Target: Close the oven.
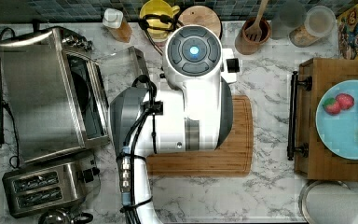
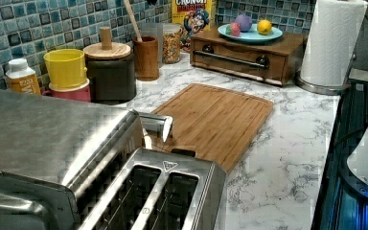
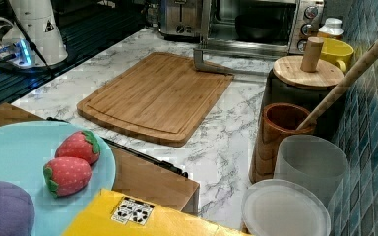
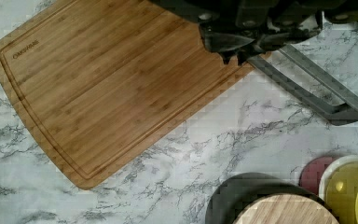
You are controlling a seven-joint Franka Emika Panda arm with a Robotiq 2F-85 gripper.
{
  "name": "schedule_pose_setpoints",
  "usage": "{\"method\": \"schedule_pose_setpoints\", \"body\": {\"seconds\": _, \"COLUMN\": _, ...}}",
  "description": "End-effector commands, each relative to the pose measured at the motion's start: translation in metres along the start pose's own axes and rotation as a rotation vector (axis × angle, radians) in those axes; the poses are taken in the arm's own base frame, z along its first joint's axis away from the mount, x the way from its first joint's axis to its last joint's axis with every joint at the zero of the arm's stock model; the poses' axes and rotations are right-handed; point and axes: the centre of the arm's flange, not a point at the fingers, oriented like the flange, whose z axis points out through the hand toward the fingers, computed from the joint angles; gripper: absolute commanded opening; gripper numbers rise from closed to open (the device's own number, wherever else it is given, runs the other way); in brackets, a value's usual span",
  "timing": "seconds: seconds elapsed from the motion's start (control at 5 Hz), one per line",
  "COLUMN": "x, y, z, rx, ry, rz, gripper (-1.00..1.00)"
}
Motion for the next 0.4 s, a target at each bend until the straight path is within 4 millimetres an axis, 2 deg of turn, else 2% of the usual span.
{"method": "schedule_pose_setpoints", "body": {"seconds": 0.2, "x": -0.001, "y": -0.003, "z": -0.001, "rx": 0.004, "ry": 0.002, "rz": -0.017, "gripper": -1.00}}
{"method": "schedule_pose_setpoints", "body": {"seconds": 0.4, "x": 0.029, "y": -0.004, "z": 0.026, "rx": 0.020, "ry": -0.164, "rz": -0.160, "gripper": -1.00}}
